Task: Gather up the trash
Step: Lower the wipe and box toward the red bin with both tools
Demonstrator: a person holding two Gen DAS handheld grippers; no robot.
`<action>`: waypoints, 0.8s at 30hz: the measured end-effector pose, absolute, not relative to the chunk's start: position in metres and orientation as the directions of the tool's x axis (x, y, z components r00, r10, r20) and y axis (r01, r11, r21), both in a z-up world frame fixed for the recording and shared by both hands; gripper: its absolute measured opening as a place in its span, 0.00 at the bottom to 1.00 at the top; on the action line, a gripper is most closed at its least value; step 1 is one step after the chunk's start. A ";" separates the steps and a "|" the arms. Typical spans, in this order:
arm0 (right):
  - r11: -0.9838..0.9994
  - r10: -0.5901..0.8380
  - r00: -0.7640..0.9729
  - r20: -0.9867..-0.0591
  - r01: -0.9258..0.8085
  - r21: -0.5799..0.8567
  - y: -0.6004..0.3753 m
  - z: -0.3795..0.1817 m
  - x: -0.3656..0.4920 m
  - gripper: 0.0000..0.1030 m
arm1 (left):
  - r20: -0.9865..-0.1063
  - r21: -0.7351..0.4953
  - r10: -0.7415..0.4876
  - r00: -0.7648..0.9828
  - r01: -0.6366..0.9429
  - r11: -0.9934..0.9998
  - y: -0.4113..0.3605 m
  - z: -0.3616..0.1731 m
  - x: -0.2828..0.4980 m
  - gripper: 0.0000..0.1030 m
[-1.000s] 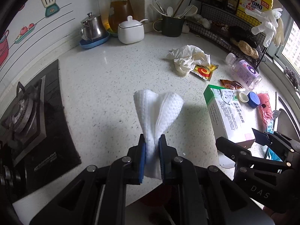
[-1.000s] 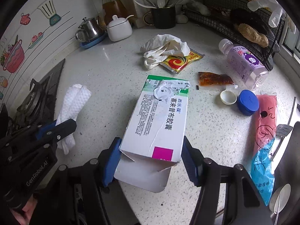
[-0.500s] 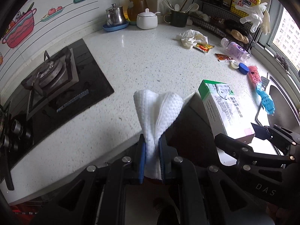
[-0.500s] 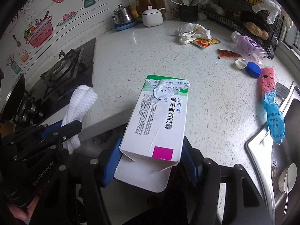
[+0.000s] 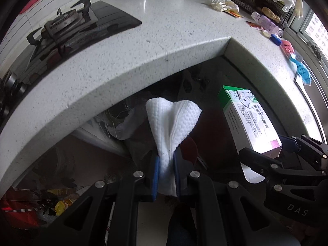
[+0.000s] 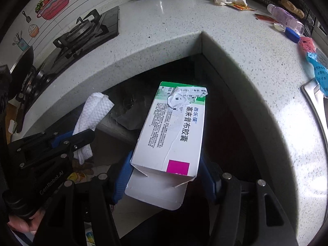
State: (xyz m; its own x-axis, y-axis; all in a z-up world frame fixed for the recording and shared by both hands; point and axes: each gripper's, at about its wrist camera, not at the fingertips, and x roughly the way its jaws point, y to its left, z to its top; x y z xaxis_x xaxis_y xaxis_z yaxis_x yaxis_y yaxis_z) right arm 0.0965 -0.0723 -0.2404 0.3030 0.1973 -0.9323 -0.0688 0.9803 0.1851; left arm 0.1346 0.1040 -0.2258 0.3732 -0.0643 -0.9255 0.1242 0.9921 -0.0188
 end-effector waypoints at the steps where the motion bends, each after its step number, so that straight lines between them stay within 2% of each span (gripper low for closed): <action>1: 0.981 0.196 0.304 -0.932 -0.072 0.183 -0.071 -0.249 0.096 0.57 | -0.929 -0.010 -0.052 0.367 0.114 0.993 0.106 -0.236 0.135 0.11; 5: 0.983 0.178 0.302 -0.937 -0.086 0.159 -0.065 -0.291 0.101 0.57 | -0.939 -0.048 -0.086 0.334 0.118 0.992 0.109 -0.286 0.138 0.11; 14: 0.989 0.150 0.262 -0.953 -0.031 0.147 -0.074 -0.394 0.118 0.57 | -0.948 -0.029 -0.069 0.309 0.134 0.991 0.104 -0.394 0.160 0.11; 21: 0.990 0.136 0.256 -0.957 0.002 0.141 -0.083 -0.443 0.127 0.57 | -0.960 -0.071 -0.115 0.254 0.176 0.982 0.093 -0.453 0.182 0.12; 24: 0.989 0.132 0.244 -0.961 0.029 0.143 -0.083 -0.458 0.131 0.57 | -0.964 -0.073 -0.124 0.236 0.214 0.974 0.082 -0.469 0.186 0.21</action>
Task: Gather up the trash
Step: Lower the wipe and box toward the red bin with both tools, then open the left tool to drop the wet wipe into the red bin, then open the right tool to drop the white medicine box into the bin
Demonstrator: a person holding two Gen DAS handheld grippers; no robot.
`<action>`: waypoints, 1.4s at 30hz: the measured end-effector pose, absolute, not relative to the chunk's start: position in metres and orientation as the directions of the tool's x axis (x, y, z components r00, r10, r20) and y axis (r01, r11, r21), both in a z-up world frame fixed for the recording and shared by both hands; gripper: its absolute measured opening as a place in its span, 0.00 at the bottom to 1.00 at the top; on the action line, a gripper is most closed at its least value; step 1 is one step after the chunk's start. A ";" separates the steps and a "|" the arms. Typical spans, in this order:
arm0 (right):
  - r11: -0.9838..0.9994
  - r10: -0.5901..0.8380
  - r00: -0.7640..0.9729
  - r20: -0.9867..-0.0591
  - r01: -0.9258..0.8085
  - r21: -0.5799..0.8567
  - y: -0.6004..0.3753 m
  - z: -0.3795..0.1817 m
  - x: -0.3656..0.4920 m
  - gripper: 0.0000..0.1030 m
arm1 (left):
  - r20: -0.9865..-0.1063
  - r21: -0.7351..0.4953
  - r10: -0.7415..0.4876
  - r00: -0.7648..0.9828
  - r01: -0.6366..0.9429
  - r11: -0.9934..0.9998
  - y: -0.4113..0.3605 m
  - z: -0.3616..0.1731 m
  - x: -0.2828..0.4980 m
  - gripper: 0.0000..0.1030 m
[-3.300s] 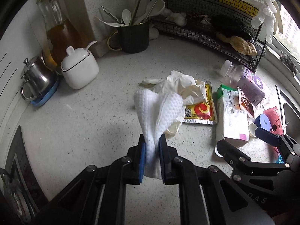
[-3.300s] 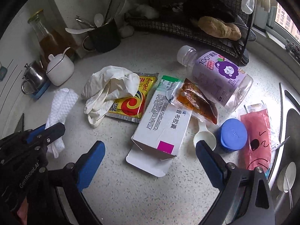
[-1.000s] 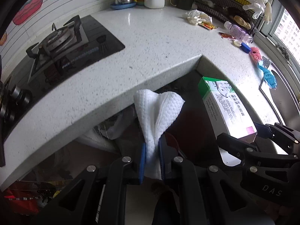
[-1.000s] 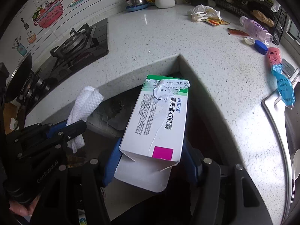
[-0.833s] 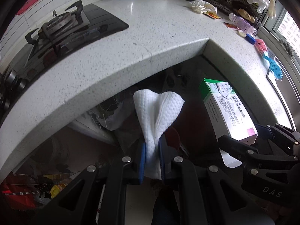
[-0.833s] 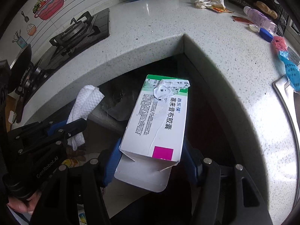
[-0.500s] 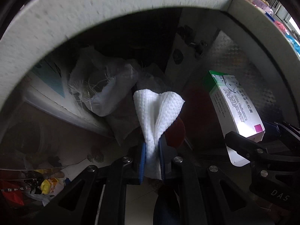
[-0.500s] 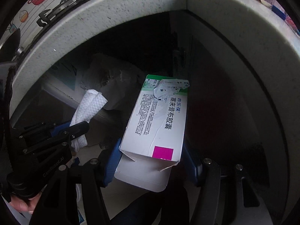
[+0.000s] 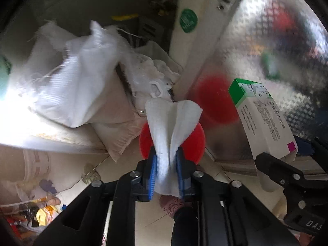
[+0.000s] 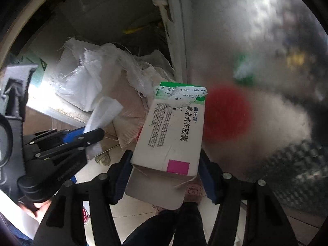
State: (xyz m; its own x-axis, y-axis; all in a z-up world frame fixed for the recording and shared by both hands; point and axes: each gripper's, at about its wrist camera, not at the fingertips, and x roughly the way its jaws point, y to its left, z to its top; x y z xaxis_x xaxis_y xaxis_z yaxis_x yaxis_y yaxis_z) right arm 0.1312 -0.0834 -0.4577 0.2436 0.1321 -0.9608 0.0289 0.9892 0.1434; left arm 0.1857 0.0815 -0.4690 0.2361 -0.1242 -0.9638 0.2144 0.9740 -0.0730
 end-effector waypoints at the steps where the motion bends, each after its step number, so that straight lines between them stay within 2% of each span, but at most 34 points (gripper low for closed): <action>1: 0.991 0.119 0.237 -0.964 0.037 0.132 -0.085 -0.461 0.130 0.57 | -0.964 -0.077 -0.130 0.231 0.226 0.971 0.079 -0.473 0.187 0.29; 2: 0.992 0.104 0.231 -0.967 0.049 0.118 -0.088 -0.464 0.130 0.57 | -0.965 -0.075 -0.130 0.228 0.236 0.969 0.076 -0.476 0.189 0.34; 4: 0.991 0.098 0.220 -0.970 0.062 0.115 -0.095 -0.465 0.129 0.57 | -0.966 -0.056 -0.115 0.231 0.250 0.967 0.072 -0.481 0.191 0.62; 6: 0.991 0.098 0.212 -0.972 0.068 0.114 -0.097 -0.470 0.130 0.57 | -0.966 -0.033 -0.098 0.237 0.263 0.964 0.067 -0.483 0.192 0.71; 8: 0.991 0.105 0.213 -0.971 0.061 0.121 -0.101 -0.474 0.129 0.57 | -0.966 -0.028 -0.095 0.240 0.265 0.964 0.067 -0.483 0.192 0.73; 10: 0.992 0.106 0.207 -0.973 0.051 0.119 -0.103 -0.474 0.129 0.57 | -0.967 -0.027 -0.091 0.237 0.259 0.966 0.069 -0.482 0.192 0.79; 23: 0.984 0.154 0.153 -0.976 -0.113 0.138 -0.079 -0.485 0.139 0.57 | -0.973 -0.030 -0.052 0.225 0.098 0.995 0.113 -0.487 0.187 0.80; 37: 0.966 0.133 0.137 -0.982 -0.241 0.097 -0.046 -0.486 0.143 0.59 | -0.977 0.014 0.009 0.213 0.023 1.000 0.142 -0.488 0.173 0.80; 40: 0.965 0.124 0.129 -0.984 -0.248 0.089 -0.044 -0.483 0.141 0.60 | -0.977 0.025 0.022 0.213 0.016 1.000 0.146 -0.484 0.169 0.80; 42: 0.963 0.118 0.131 -0.984 -0.258 0.081 -0.042 -0.478 0.139 0.66 | -0.976 0.030 0.027 0.215 0.010 0.999 0.147 -0.480 0.165 0.80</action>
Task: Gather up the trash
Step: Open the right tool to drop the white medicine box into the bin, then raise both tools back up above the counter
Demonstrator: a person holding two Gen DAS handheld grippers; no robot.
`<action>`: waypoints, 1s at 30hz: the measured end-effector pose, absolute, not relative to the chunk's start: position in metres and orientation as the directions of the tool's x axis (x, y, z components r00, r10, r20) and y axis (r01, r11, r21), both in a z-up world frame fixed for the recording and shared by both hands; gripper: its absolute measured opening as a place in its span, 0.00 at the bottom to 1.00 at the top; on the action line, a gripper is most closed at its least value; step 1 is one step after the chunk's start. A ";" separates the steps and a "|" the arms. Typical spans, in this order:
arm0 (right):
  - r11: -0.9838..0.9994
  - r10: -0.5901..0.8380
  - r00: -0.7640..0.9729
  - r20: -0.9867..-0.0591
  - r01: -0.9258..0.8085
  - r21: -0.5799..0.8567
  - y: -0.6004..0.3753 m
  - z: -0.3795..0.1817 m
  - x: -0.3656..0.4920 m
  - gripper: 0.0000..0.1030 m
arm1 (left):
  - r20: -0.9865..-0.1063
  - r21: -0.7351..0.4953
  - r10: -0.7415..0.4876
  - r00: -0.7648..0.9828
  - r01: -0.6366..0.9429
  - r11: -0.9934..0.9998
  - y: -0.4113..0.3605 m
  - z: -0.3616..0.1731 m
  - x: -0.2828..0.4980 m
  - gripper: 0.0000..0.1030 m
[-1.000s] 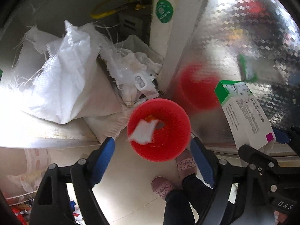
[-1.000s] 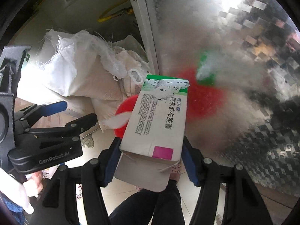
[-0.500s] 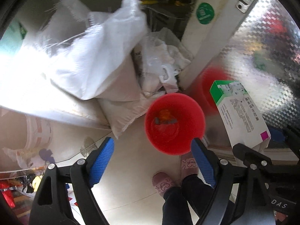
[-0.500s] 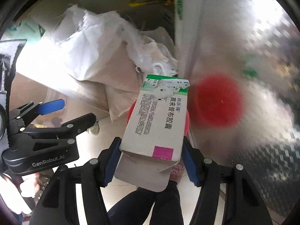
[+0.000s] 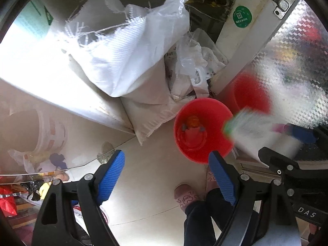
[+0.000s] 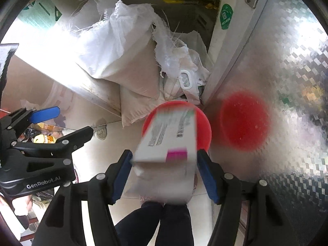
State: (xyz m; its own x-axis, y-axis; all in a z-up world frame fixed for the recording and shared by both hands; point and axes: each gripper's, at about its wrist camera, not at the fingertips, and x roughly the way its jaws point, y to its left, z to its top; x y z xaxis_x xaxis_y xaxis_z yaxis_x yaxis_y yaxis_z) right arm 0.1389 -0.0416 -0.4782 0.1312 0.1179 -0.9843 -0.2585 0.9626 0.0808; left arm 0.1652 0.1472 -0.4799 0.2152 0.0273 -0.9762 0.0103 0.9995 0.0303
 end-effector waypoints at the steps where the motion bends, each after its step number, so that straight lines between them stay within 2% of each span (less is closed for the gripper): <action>1: 0.961 0.119 0.136 -0.984 -0.265 0.079 -0.040 -0.474 0.138 0.67 | -0.976 0.032 0.030 0.216 0.007 0.999 0.148 -0.476 0.163 0.80; 9: 0.961 0.107 0.199 -0.974 -0.271 0.051 -0.035 -0.417 0.134 0.67 | -0.969 0.045 0.049 0.240 -0.021 0.999 0.152 -0.418 0.149 0.80; 13: 0.965 0.102 0.235 -0.967 -0.261 0.038 -0.034 -0.369 0.130 0.67 | -0.959 0.033 0.044 0.281 -0.044 0.998 0.152 -0.367 0.143 0.80; 21: 0.988 0.064 0.385 -0.921 -0.157 0.003 -0.052 -0.255 0.121 0.83 | -0.920 0.017 0.026 0.390 -0.028 0.999 0.135 -0.257 0.148 0.80; 25: 0.994 0.032 0.456 -0.889 -0.110 -0.020 -0.063 -0.207 0.121 0.85 | -0.893 -0.007 -0.014 0.451 0.016 1.000 0.125 -0.213 0.157 0.80; 30: 0.996 -0.032 0.544 -0.838 -0.048 -0.069 -0.083 -0.164 0.127 0.88 | -0.857 0.019 -0.032 0.514 0.094 0.995 0.105 -0.168 0.172 0.80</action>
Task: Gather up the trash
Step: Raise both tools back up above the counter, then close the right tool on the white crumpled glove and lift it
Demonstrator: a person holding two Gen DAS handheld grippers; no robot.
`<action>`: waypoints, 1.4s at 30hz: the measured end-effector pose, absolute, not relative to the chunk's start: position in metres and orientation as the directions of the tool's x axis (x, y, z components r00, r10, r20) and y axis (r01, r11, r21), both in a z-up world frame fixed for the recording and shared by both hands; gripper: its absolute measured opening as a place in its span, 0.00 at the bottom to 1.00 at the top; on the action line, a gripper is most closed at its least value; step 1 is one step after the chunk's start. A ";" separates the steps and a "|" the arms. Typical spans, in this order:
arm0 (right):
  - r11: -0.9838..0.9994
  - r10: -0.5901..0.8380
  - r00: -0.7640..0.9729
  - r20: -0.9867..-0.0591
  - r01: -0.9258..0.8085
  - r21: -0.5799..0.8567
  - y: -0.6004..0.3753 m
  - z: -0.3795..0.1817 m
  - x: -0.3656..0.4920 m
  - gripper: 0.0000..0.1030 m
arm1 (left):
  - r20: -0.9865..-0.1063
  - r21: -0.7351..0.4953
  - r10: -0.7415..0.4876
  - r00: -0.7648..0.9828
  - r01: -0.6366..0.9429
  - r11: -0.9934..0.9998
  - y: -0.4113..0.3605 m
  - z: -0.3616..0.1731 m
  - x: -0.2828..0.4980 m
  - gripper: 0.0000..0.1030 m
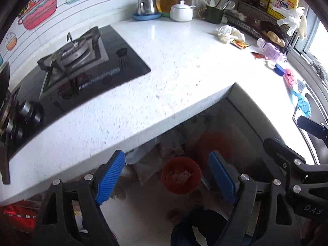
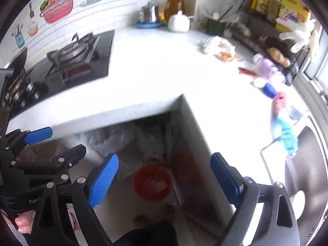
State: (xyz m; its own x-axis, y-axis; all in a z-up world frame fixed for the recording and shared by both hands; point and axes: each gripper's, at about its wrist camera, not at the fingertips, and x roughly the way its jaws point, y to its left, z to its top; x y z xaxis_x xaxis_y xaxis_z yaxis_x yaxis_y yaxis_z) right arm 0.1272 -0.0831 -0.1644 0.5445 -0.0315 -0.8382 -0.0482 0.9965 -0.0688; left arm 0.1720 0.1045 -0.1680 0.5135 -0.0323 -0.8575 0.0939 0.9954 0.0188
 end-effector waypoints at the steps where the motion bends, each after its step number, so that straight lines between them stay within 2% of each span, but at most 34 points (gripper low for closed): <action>1: 0.997 -0.048 0.555 -0.831 -0.029 -0.077 -0.085 -0.158 0.128 0.88 | -0.854 0.023 -0.034 0.519 0.104 0.994 0.099 -0.161 0.177 0.80; 10: 0.991 -0.131 0.621 -0.773 0.102 -0.086 -0.123 -0.117 0.167 0.89 | -0.814 0.028 -0.099 0.573 0.208 0.978 0.058 -0.112 0.239 0.80; 22: 0.978 -0.169 0.629 -0.759 0.205 -0.048 -0.188 -0.096 0.260 0.89 | -0.802 0.070 -0.135 0.582 0.315 0.946 -0.004 -0.087 0.359 0.80; 35: 0.981 -0.156 0.562 -0.813 0.186 -0.059 -0.219 -0.116 0.371 0.89 | -0.829 0.023 -0.149 0.539 0.298 0.954 -0.023 -0.101 0.480 0.80; 42: 0.970 -0.166 0.494 -0.854 0.236 -0.052 -0.227 -0.150 0.422 0.89 | -0.866 0.055 -0.137 0.481 0.365 0.930 -0.026 -0.133 0.543 0.80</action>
State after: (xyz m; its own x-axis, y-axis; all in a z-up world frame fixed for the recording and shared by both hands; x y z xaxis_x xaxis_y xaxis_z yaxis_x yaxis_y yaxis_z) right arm 0.4218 -0.2268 -0.1501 0.4937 -0.1658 -0.8537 0.2356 0.9704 -0.0522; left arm 0.5427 -0.0263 -0.1326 0.4812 -0.1373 -0.8658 0.3646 0.9295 0.0552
